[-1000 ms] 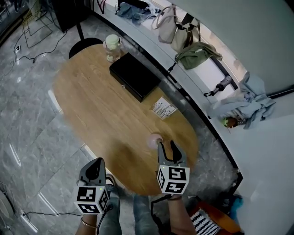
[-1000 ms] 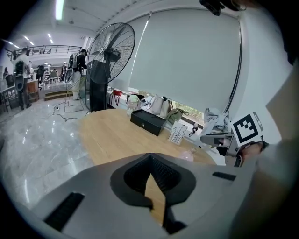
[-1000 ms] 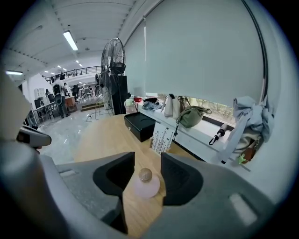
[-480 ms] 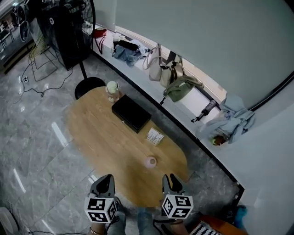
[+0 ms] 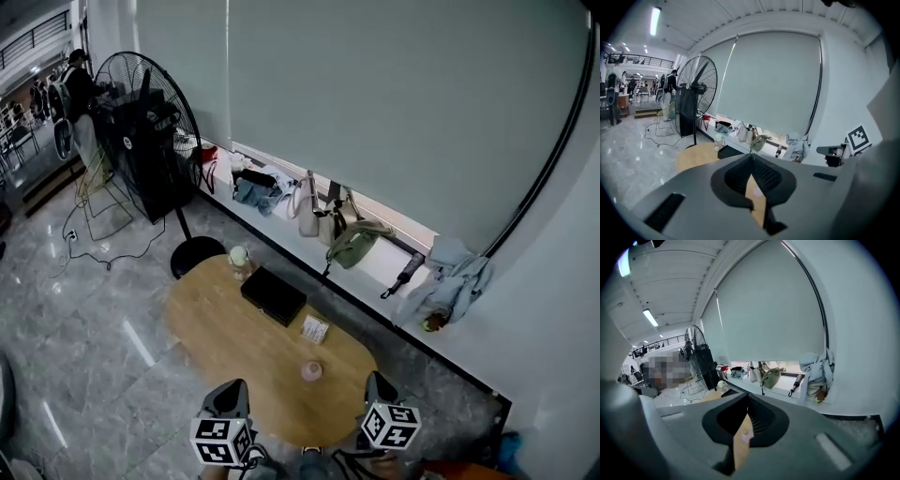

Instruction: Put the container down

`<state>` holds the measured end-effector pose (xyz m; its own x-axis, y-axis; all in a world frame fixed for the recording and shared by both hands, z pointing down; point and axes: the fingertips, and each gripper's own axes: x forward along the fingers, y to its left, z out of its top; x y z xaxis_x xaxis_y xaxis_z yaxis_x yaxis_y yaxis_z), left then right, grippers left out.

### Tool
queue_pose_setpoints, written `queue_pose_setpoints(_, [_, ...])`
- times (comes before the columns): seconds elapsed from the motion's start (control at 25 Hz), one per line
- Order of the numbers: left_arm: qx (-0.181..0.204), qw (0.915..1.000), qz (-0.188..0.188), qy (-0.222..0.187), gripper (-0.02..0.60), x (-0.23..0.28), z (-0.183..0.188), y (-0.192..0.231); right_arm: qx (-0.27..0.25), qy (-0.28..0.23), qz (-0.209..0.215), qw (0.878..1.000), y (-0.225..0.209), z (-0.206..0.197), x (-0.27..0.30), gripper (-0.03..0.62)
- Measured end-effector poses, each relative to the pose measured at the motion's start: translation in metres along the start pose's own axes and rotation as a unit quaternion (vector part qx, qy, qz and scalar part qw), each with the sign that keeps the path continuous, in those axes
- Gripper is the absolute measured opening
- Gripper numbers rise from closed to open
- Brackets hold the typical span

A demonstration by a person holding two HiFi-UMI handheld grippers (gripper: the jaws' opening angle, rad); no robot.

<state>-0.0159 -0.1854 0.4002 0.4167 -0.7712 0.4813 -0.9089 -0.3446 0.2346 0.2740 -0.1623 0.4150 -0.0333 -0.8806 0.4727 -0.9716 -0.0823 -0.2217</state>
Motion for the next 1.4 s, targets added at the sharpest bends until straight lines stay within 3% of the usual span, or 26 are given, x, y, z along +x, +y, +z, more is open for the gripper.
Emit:
queue_pose_setpoints(0.28, [0.013,0.9989,0.005,-0.044,-0.006,-0.017,0.046,0.004,-0.029,-0.006,-0.005,1.0,0.0,0.031,-0.035,0.006])
queue_pose_setpoints(0.6, [0.048,0.9967,0.01,-0.064,-0.006,-0.012,0.074,0.002,-0.055,-0.02,-0.023,0.998,0.002,0.051,-0.049,0.006])
queue_pose_setpoints(0.84, [0.045,0.9971,0.008,-0.06,-0.006,-0.008,0.077,0.007,-0.087,-0.009,-0.068,0.994,0.001,0.058,-0.051,0.006])
queue_pose_setpoints(1.4, [0.046,0.9973,0.006,-0.057,-0.006,-0.01,0.075,0.01,-0.07,-0.012,-0.071,0.995,0.004,0.056,-0.056,0.005])
